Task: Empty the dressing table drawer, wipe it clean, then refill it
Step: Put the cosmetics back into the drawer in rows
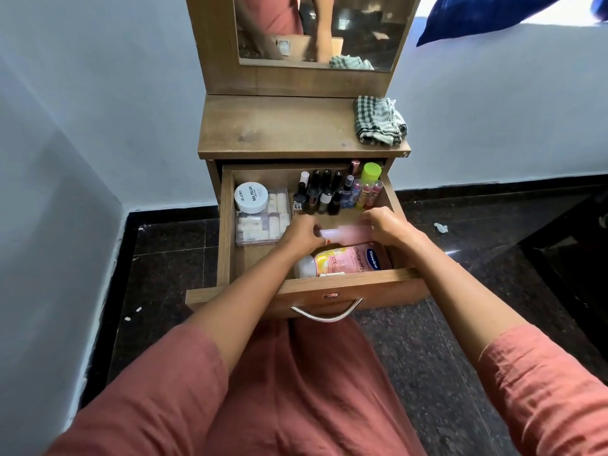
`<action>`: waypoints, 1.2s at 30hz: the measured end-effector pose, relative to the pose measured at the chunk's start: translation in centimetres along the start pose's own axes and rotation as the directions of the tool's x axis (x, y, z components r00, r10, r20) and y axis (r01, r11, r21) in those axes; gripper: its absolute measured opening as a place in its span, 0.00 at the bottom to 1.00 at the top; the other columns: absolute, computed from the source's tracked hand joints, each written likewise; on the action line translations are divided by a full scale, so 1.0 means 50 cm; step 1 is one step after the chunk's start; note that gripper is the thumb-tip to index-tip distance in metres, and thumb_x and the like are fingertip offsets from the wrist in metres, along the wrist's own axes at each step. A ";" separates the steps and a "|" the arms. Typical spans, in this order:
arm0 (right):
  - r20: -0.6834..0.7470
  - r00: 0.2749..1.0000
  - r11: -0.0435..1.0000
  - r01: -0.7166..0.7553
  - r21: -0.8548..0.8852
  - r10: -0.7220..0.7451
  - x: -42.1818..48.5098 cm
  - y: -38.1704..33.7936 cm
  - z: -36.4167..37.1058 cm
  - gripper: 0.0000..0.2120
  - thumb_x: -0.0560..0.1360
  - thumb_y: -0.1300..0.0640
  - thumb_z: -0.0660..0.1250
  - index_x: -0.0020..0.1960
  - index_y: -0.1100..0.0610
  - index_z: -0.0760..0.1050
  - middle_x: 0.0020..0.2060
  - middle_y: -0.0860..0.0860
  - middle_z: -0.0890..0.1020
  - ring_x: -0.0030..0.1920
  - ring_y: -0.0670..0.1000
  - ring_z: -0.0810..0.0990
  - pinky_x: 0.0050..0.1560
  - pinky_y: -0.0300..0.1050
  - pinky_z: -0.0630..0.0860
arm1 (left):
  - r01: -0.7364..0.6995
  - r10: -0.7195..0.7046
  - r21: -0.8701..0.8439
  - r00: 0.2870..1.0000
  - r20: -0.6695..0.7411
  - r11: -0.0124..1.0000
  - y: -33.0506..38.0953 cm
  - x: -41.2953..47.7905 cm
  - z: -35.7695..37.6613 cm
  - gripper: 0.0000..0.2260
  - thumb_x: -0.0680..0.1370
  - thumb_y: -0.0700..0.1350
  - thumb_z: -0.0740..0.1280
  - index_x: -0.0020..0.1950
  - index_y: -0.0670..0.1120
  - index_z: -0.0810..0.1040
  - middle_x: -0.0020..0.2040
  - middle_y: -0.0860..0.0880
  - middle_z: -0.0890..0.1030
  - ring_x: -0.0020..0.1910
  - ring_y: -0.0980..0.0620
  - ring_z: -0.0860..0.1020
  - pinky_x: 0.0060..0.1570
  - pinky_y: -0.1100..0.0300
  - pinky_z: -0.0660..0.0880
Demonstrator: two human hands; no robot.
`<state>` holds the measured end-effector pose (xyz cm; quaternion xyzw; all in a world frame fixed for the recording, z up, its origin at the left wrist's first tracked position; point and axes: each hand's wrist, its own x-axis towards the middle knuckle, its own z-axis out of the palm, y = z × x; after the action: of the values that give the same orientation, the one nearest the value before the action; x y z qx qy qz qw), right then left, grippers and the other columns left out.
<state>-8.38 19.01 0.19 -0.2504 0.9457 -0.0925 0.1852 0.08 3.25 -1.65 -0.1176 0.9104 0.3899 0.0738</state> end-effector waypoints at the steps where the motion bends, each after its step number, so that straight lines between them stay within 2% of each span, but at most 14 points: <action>1: 0.003 1.000 1.000 -0.009 -0.009 0.009 0.003 0.001 0.003 0.17 0.73 0.69 0.61 0.61 0.63 0.75 0.58 0.61 0.78 0.58 0.59 0.77 0.59 0.51 0.74 | -0.003 0.003 0.004 1.000 0.009 1.000 0.000 0.000 0.002 0.13 0.73 0.40 0.69 0.55 0.37 0.77 0.54 0.39 0.80 0.52 0.44 0.78 0.44 0.59 0.70; 3: 0.019 0.999 0.999 -0.038 -0.039 0.038 0.010 0.003 0.008 0.13 0.74 0.65 0.62 0.57 0.64 0.76 0.53 0.61 0.80 0.53 0.60 0.79 0.53 0.49 0.76 | -0.012 0.011 0.013 1.000 0.025 1.000 0.000 -0.001 0.003 0.13 0.74 0.39 0.68 0.57 0.37 0.76 0.55 0.39 0.80 0.53 0.44 0.78 0.48 0.57 0.73; 5: 0.025 0.997 0.995 -0.074 -0.065 0.076 0.013 0.006 0.012 0.10 0.74 0.61 0.65 0.53 0.64 0.76 0.46 0.59 0.79 0.46 0.58 0.78 0.43 0.46 0.73 | -0.026 0.025 0.016 0.999 0.038 1.000 0.001 -0.002 0.004 0.14 0.74 0.39 0.68 0.59 0.37 0.76 0.56 0.39 0.80 0.54 0.45 0.78 0.51 0.57 0.73; 8: 0.010 0.994 0.990 -0.109 -0.085 0.110 0.013 0.004 0.014 0.09 0.73 0.61 0.65 0.51 0.64 0.76 0.40 0.55 0.75 0.40 0.55 0.74 0.40 0.44 0.70 | -0.047 0.047 0.013 0.998 0.042 0.999 0.002 -0.002 0.004 0.15 0.75 0.39 0.68 0.60 0.37 0.75 0.57 0.40 0.79 0.55 0.46 0.78 0.53 0.58 0.73; 11: -0.003 0.993 0.989 -0.114 -0.090 0.114 0.015 0.006 0.020 0.08 0.74 0.61 0.64 0.51 0.63 0.76 0.41 0.56 0.75 0.40 0.55 0.74 0.40 0.44 0.70 | -0.056 0.056 0.015 0.998 0.039 0.998 0.002 -0.003 0.003 0.15 0.75 0.39 0.67 0.61 0.37 0.75 0.58 0.40 0.79 0.56 0.46 0.78 0.52 0.60 0.72; 14: -0.009 0.993 0.989 -0.119 -0.083 0.119 0.018 0.007 0.026 0.08 0.74 0.61 0.65 0.51 0.63 0.75 0.47 0.59 0.78 0.43 0.56 0.75 0.42 0.44 0.72 | -0.069 0.068 0.032 0.997 0.037 0.997 0.002 -0.005 0.003 0.15 0.75 0.40 0.67 0.61 0.38 0.75 0.58 0.40 0.79 0.57 0.46 0.77 0.53 0.59 0.72; 18: -0.036 0.993 0.990 -0.118 -0.072 0.116 0.011 0.007 0.032 0.07 0.74 0.61 0.64 0.51 0.63 0.75 0.45 0.57 0.74 0.47 0.57 0.77 0.43 0.44 0.71 | -0.082 0.080 0.060 0.996 0.033 0.995 0.002 -0.006 0.002 0.15 0.76 0.40 0.66 0.61 0.38 0.75 0.60 0.41 0.78 0.58 0.46 0.77 0.55 0.58 0.72; 23: -0.111 0.993 0.998 -0.049 -0.029 0.046 0.003 0.015 0.039 0.07 0.73 0.62 0.66 0.48 0.66 0.75 0.50 0.61 0.75 0.50 0.61 0.76 0.48 0.49 0.74 | -0.096 0.096 0.068 0.995 0.001 0.993 0.004 -0.010 -0.003 0.14 0.77 0.39 0.65 0.61 0.39 0.75 0.60 0.42 0.79 0.58 0.46 0.76 0.56 0.58 0.71; 27: -0.144 0.990 1.000 -0.001 -0.012 -0.001 -0.015 0.002 0.030 0.13 0.71 0.65 0.68 0.55 0.67 0.75 0.53 0.62 0.77 0.53 0.61 0.77 0.53 0.50 0.76 | -0.124 0.125 0.049 0.992 -0.023 0.991 0.008 -0.018 -0.012 0.13 0.77 0.39 0.64 0.61 0.39 0.76 0.59 0.43 0.79 0.58 0.48 0.76 0.55 0.60 0.71; 30: -0.177 0.984 0.999 0.030 0.031 -0.024 -0.036 -0.012 0.025 0.15 0.73 0.64 0.67 0.59 0.65 0.75 0.56 0.61 0.77 0.56 0.60 0.78 0.54 0.48 0.75 | -0.147 0.148 0.032 0.988 -0.041 0.989 0.010 -0.028 -0.023 0.12 0.77 0.40 0.64 0.59 0.40 0.77 0.57 0.43 0.80 0.56 0.48 0.77 0.57 0.58 0.73; 36: -0.305 0.952 0.979 0.084 0.186 -0.024 -0.079 -0.055 0.016 0.12 0.73 0.68 0.64 0.54 0.62 0.79 0.54 0.59 0.81 0.52 0.58 0.80 0.54 0.54 0.77 | -0.173 0.166 -0.026 0.969 -0.181 0.985 0.020 -0.080 -0.044 0.10 0.76 0.40 0.64 0.56 0.42 0.79 0.54 0.45 0.82 0.52 0.50 0.79 0.54 0.58 0.74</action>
<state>-3.65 18.60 1.41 -0.2397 0.9419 -0.2276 0.0600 3.54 2.94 1.48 -0.0753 0.9118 0.4014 -0.0439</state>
